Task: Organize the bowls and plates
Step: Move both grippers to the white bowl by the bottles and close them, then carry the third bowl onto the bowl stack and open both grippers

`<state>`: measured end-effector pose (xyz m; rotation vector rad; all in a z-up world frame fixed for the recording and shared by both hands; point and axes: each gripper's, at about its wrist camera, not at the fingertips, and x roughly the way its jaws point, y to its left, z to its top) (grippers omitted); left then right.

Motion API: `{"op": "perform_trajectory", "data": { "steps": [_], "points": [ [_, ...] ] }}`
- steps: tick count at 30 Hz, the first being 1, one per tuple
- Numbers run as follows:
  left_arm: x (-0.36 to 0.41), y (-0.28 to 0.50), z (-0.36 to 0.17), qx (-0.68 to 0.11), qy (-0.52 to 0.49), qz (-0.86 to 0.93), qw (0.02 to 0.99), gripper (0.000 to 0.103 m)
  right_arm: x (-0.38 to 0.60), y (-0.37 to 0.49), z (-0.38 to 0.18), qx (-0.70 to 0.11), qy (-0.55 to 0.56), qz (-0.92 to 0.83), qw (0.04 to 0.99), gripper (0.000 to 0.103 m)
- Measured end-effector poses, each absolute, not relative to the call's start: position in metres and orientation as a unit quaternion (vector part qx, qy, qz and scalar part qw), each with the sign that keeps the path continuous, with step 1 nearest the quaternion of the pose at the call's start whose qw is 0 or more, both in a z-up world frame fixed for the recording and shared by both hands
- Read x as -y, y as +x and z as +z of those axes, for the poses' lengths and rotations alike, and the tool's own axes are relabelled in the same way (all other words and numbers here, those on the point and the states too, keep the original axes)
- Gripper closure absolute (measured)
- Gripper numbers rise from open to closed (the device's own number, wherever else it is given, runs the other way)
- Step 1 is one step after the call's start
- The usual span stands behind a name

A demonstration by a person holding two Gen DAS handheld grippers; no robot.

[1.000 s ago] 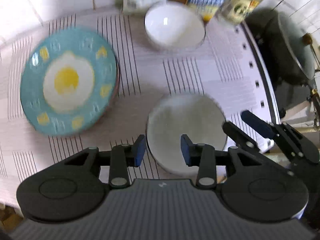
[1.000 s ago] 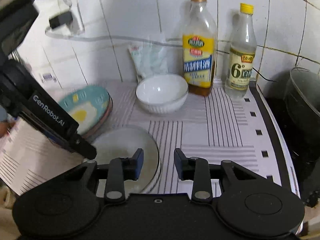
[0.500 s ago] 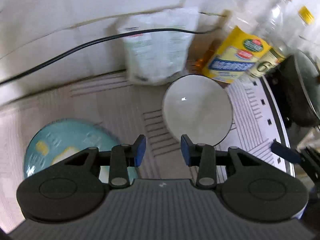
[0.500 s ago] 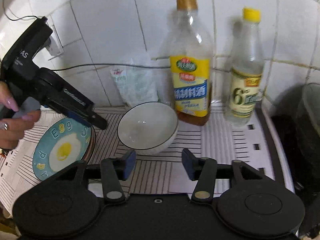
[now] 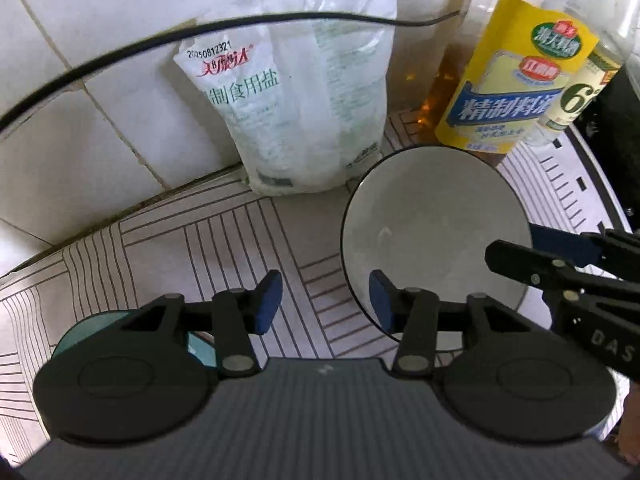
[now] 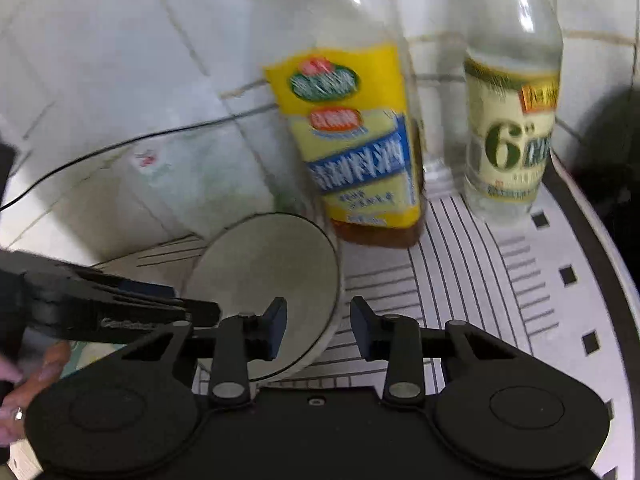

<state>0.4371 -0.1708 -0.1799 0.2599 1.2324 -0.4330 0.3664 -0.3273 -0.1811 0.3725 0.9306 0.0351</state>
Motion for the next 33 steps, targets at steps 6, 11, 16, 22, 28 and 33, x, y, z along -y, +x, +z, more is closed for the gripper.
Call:
{"op": "perform_trajectory", "data": {
  "steps": [6,11,16,22,28,33],
  "points": [
    [0.161,0.440,-0.192,-0.599,0.067,-0.205,0.771,0.060,0.335,0.368,-0.196,-0.450,0.208,0.009,0.868,0.088],
    [0.160,0.436,-0.192,-0.612,0.032,-0.228,0.756,0.091,0.348,0.366,-0.202,-0.450,0.299,-0.007,0.841,0.089],
    [0.161,0.420,-0.177,-0.612,0.035,-0.240,0.753,0.090,0.342,0.356,-0.193,-0.443,0.284,-0.013,0.850,0.090],
    [0.146,0.400,-0.142,-0.615,0.014,-0.234,0.753,0.090,0.338,0.340,-0.167,-0.439,0.275,0.016,0.855,0.089],
    [0.123,0.374,-0.099,-0.604,-0.028,-0.277,0.746,0.088,0.331,0.317,-0.118,-0.431,0.263,0.018,0.863,0.089],
    [0.117,0.347,-0.074,-0.595,-0.018,-0.282,0.753,0.088,0.319,0.292,-0.087,-0.425,0.242,0.029,0.872,0.089]
  ]
}}
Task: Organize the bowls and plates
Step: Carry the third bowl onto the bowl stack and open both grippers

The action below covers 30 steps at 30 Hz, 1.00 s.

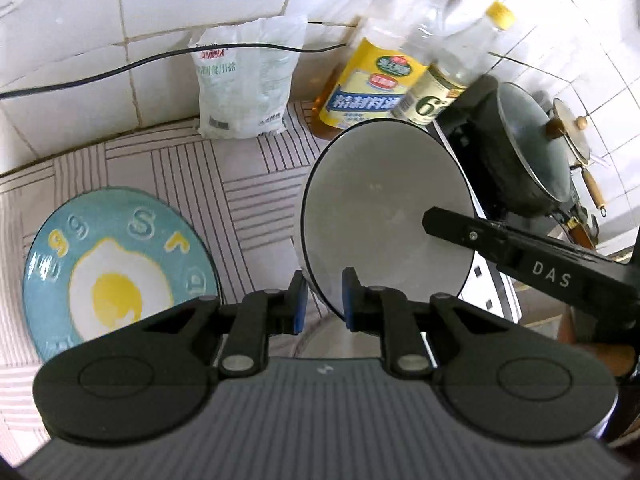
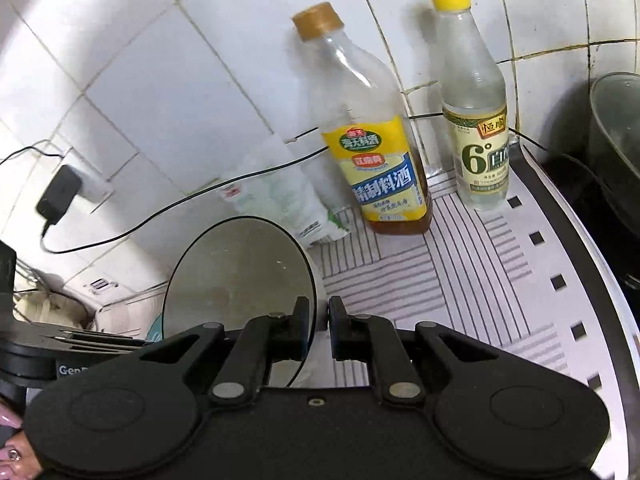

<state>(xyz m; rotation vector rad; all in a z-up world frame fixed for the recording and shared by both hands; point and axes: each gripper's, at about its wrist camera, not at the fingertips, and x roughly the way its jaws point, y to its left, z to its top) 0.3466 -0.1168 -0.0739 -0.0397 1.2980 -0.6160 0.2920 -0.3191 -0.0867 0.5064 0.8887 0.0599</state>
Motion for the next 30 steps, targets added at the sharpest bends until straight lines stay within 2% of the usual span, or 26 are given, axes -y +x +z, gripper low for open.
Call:
{"op": "perform_trajectory", "data": {
  "steps": [9,11,14,22,25,30],
  "points": [
    [0.120,0.303,-0.069,-0.639,-0.020,-0.280,0.717,0.084,0.299,0.242,-0.069,-0.406,0.197,0.017,0.892,0.090],
    [0.124,0.293,-0.070,-0.633,-0.014,-0.279,0.722,0.082,0.299,0.231,-0.076,-0.397,0.179,0.011,0.900,0.090],
    [0.127,0.281,-0.075,-0.632,-0.004,-0.270,0.726,0.082,0.309,0.221,-0.089,-0.402,0.211,0.018,0.891,0.090],
    [0.119,0.257,-0.084,-0.638,0.001,-0.248,0.729,0.082,0.283,0.196,-0.101,-0.380,0.113,0.043,0.917,0.090],
    [0.114,0.256,-0.091,-0.644,-0.013,-0.238,0.727,0.082,0.287,0.198,-0.106,-0.383,0.135,0.056,0.912,0.091],
    [0.111,0.256,-0.105,-0.654,-0.021,-0.217,0.725,0.082,0.271,0.199,-0.111,-0.386,0.074,0.061,0.917,0.090]
  ]
}}
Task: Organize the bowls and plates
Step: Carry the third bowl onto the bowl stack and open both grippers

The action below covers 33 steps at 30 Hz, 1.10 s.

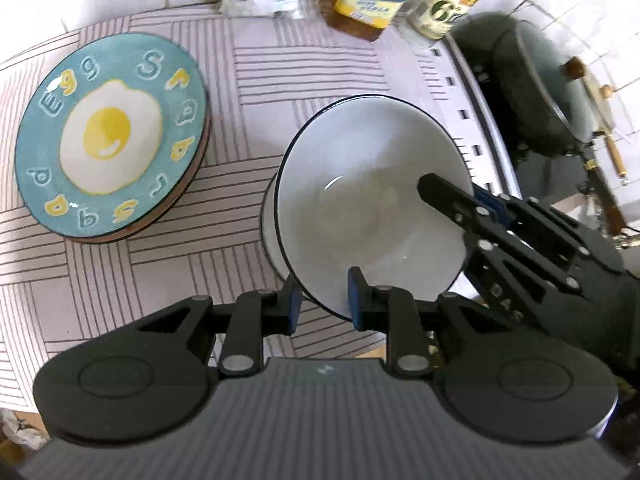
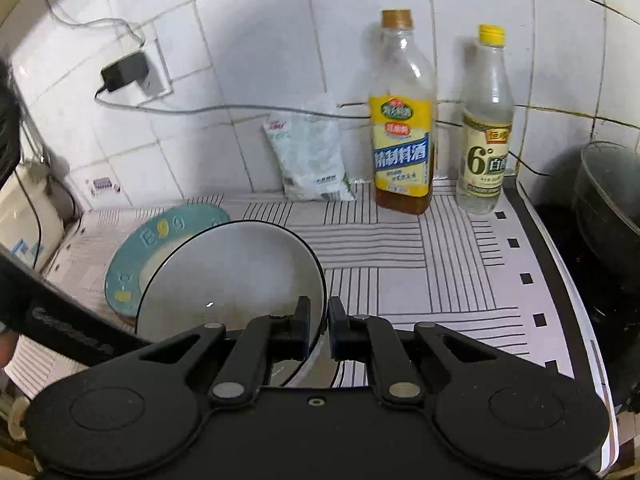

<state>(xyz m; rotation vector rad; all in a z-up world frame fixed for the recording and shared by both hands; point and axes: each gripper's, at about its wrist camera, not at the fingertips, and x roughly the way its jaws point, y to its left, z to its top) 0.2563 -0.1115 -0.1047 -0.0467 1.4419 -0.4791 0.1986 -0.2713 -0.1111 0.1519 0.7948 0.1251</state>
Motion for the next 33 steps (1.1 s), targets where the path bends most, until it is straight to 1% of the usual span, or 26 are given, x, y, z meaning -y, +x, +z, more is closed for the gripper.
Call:
{"op": "perform_trajectory", "data": {
  "steps": [2,5,13,19,21,22,23,24,26,30,33],
  "points": [
    [0.107,0.256,-0.110,-0.662,-0.045,-0.209,0.718,0.081,0.273,0.201,-0.113,-0.394,0.093,0.058,0.913,0.090],
    [0.101,0.256,-0.117,-0.671,-0.075,-0.196,0.711,0.081,0.265,0.203,-0.114,-0.394,0.062,0.061,0.915,0.090],
    [0.108,0.260,-0.124,-0.679,-0.057,-0.183,0.709,0.081,0.250,0.205,-0.126,-0.413,0.008,0.053,0.909,0.091],
    [0.112,0.261,-0.129,-0.682,-0.049,-0.180,0.707,0.080,0.239,0.201,-0.132,-0.404,-0.056,0.042,0.912,0.090],
    [0.114,0.261,-0.129,-0.682,-0.045,-0.176,0.709,0.080,0.231,0.199,-0.135,-0.393,-0.098,0.040,0.914,0.089],
    [0.114,0.261,-0.129,-0.681,-0.041,-0.176,0.710,0.079,0.227,0.197,-0.136,-0.389,-0.120,0.038,0.913,0.089],
    [0.114,0.261,-0.129,-0.679,-0.040,-0.178,0.711,0.079,0.224,0.196,-0.139,-0.386,-0.142,0.035,0.911,0.085],
    [0.115,0.261,-0.129,-0.677,-0.041,-0.180,0.712,0.079,0.222,0.195,-0.140,-0.384,-0.153,0.032,0.910,0.085],
    [0.116,0.261,-0.129,-0.677,-0.036,-0.177,0.714,0.079,0.225,0.195,-0.142,-0.389,-0.140,0.032,0.910,0.079],
    [0.112,0.259,-0.127,-0.674,-0.044,-0.176,0.716,0.079,0.235,0.192,-0.141,-0.396,-0.087,0.034,0.913,0.078],
    [0.106,0.254,-0.118,-0.666,-0.054,-0.178,0.723,0.078,0.244,0.184,-0.133,-0.384,-0.059,0.046,0.920,0.075]
  ]
}}
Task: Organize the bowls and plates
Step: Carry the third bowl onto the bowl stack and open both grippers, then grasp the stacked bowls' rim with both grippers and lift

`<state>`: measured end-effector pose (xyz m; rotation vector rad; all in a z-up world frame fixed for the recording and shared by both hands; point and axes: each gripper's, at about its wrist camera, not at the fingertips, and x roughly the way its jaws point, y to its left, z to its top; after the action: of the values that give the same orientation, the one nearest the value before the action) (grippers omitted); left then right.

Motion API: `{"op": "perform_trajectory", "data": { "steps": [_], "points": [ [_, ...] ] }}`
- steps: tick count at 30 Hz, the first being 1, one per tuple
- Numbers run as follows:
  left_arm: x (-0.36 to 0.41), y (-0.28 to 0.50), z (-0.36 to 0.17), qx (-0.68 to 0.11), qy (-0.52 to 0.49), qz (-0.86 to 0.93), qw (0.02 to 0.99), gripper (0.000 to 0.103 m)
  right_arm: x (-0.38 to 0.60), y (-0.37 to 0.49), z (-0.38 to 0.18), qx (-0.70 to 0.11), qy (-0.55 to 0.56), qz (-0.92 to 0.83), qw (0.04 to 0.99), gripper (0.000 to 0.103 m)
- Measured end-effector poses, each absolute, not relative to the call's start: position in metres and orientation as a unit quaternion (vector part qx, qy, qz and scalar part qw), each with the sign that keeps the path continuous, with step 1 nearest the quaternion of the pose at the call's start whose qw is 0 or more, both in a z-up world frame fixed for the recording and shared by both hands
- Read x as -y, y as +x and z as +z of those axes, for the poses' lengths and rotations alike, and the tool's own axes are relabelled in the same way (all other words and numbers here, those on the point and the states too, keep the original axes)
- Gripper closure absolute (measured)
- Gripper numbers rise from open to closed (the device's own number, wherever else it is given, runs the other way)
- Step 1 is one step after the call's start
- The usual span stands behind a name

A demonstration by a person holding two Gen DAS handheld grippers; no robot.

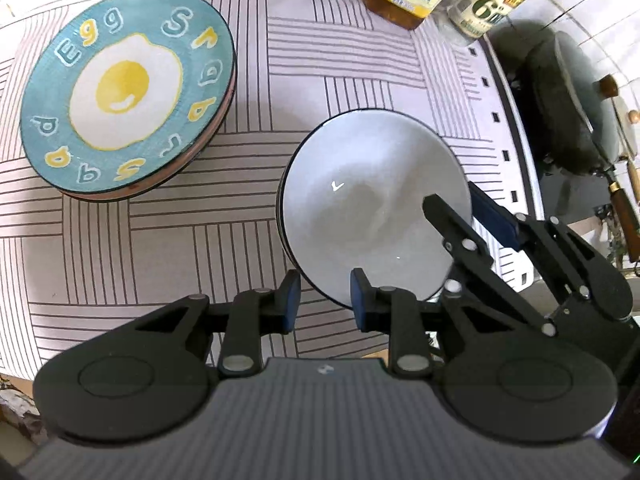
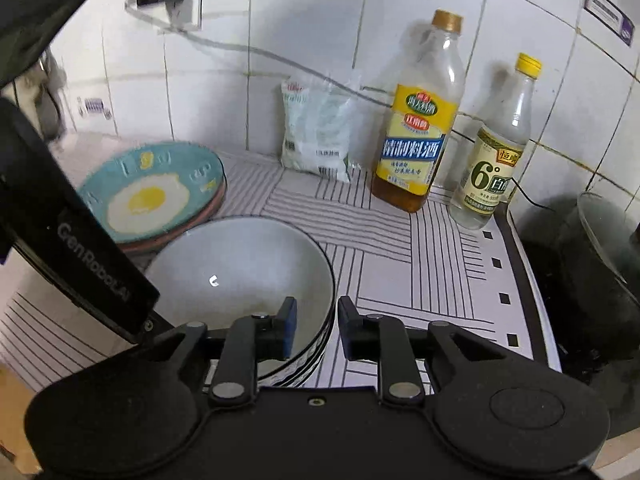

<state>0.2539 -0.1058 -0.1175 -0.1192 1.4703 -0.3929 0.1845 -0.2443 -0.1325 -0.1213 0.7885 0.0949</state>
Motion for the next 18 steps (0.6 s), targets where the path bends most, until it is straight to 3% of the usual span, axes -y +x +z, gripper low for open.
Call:
{"op": "perform_trajectory", "data": {
  "steps": [3,8,13,18],
  "points": [
    [0.096,0.249,-0.104,-0.646,-0.068,-0.186,0.737,0.075,0.258,0.172,-0.122,-0.362,-0.027,0.063,0.930,0.058],
    [0.079,0.241,-0.093,-0.631,-0.084,-0.193,0.746,0.070,0.285,0.151,-0.118,-0.341,0.016,0.094,0.935,0.043],
    [0.067,0.236,-0.100,-0.635,-0.127,-0.192,0.737,0.067,0.296,0.132,-0.134,-0.358,0.021,0.105,0.928,0.035],
    [0.070,0.235,-0.101,-0.627,-0.107,-0.187,0.749,0.057,0.287,0.130,-0.169,-0.411,0.028,0.093,0.906,0.032]
  ]
}}
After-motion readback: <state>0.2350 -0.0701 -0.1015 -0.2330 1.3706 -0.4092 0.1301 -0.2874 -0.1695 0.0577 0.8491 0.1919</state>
